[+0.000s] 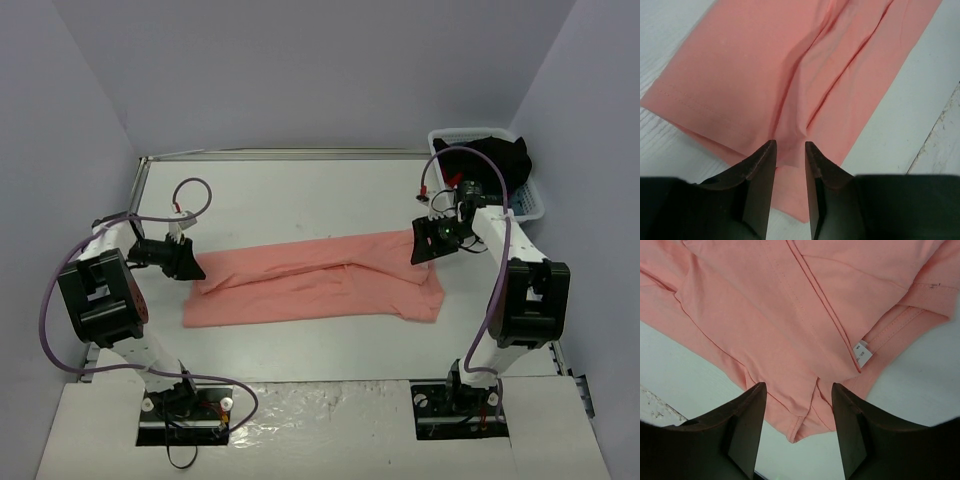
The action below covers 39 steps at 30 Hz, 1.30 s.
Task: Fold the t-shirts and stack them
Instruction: Fold the other side of the tshirt into a rectangle
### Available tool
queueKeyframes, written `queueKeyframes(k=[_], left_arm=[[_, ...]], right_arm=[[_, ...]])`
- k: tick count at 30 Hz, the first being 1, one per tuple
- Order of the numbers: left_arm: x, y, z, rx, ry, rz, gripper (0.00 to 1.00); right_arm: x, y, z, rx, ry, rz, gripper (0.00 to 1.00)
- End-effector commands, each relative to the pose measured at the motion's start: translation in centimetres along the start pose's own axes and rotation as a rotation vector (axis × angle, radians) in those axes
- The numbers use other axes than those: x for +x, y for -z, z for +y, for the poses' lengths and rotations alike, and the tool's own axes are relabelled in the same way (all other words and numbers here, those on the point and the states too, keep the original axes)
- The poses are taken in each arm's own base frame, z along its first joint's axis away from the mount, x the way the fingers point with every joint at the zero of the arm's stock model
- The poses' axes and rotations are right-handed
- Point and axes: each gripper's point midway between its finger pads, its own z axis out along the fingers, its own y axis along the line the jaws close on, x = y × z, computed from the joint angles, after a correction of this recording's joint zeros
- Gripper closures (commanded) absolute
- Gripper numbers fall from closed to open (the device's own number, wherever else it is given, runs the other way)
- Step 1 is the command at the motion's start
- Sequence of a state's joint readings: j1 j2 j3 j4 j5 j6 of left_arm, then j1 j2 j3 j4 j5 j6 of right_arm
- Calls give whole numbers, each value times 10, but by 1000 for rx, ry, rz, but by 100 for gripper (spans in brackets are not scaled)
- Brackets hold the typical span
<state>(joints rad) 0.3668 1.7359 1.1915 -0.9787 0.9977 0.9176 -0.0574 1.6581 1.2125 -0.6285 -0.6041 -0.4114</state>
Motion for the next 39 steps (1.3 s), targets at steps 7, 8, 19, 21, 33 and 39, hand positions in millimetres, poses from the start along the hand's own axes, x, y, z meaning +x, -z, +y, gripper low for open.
queueKeyframes(k=[7,8,19,21,33,39], left_arm=[[-19,12,-5,16,-42,-33,68],[-23,13,-4,14,-45,-43,68],[-32,10,-7,52,-20,-74,75],[-27,10,-9,51,-18,-65,75],[-9,10,-15,13,-28,-18,78],[-12,10,-14,16,-24,-28,81]], right_arm=[[-10,5,2,-16,23,16,48],[-13,3,5,-33,28,12,50],[-55,-47,44,-208,166,68,52],[-64,-60,43,-219,179,81,52],[-70,-111,33,-263,187,175,53],[-62,-110,41,-305,208,189,78]])
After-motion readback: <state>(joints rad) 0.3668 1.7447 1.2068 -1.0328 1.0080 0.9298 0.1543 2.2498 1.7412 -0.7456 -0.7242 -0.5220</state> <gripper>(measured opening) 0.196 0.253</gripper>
